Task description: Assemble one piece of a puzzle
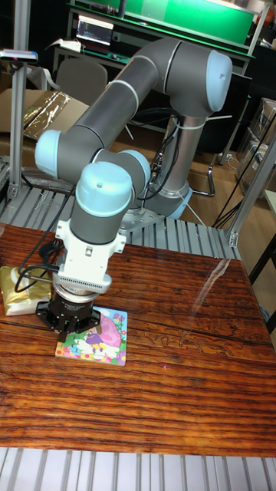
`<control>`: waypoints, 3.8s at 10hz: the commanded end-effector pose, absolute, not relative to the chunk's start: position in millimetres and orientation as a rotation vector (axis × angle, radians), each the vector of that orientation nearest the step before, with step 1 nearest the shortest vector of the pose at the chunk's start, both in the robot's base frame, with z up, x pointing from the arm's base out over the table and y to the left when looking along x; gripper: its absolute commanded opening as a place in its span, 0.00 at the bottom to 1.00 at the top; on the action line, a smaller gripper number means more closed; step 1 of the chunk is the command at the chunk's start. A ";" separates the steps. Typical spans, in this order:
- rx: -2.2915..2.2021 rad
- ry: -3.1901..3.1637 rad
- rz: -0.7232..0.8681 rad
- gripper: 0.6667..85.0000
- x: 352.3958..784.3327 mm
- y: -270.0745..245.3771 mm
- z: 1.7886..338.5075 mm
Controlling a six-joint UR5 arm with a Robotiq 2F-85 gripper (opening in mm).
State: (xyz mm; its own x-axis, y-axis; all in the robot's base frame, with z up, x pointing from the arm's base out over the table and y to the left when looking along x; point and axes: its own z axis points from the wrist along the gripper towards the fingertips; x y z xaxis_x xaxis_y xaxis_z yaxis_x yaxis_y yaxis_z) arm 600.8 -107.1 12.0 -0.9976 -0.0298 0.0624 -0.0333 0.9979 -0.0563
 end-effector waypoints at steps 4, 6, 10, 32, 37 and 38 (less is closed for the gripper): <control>0.055 -3.106 0.048 0.01 603.3 -108.4 6.4; 0.055 -3.107 0.045 0.01 603.6 -108.1 6.2; 0.045 -3.108 0.034 0.01 603.7 -105.4 5.8; -0.060 -3.070 -0.018 0.01 593.0 -79.9 13.3; -0.072 -3.086 -0.037 0.01 594.7 -76.2 8.6; -0.067 -3.095 -0.045 0.01 595.6 -76.1 6.4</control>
